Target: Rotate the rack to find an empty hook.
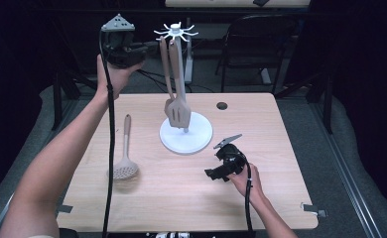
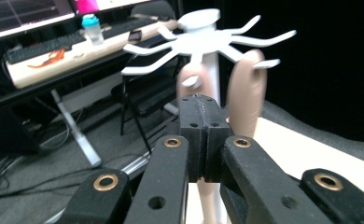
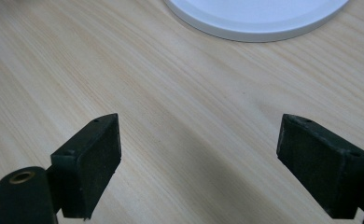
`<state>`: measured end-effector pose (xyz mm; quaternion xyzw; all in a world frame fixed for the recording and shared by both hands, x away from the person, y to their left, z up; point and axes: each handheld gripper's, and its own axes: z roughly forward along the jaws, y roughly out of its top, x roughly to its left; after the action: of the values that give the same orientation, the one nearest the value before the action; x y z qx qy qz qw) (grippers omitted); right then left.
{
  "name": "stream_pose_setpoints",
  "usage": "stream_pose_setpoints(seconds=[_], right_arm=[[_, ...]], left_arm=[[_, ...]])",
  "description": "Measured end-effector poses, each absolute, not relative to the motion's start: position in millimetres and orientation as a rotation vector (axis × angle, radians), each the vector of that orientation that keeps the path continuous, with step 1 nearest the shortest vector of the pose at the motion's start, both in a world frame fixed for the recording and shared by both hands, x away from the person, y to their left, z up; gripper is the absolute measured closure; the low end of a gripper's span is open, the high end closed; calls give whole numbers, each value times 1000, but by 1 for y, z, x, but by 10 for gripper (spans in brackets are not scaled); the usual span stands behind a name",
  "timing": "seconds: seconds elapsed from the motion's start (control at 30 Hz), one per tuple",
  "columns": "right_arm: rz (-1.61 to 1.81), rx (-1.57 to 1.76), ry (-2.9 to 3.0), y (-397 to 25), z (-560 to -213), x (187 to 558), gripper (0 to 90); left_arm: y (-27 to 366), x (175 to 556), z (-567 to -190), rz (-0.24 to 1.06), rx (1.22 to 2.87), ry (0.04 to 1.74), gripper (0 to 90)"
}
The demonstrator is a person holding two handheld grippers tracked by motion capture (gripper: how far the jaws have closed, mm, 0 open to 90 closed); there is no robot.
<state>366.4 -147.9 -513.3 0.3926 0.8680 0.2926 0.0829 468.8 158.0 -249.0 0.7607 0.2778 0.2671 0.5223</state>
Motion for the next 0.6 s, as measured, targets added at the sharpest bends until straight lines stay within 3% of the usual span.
stream_pose_setpoints(seconds=[0.6], right_arm=[[865,1174,2589,-149,-513,366,132]], left_arm=[[152,480,-245,693,1817,707,900]])
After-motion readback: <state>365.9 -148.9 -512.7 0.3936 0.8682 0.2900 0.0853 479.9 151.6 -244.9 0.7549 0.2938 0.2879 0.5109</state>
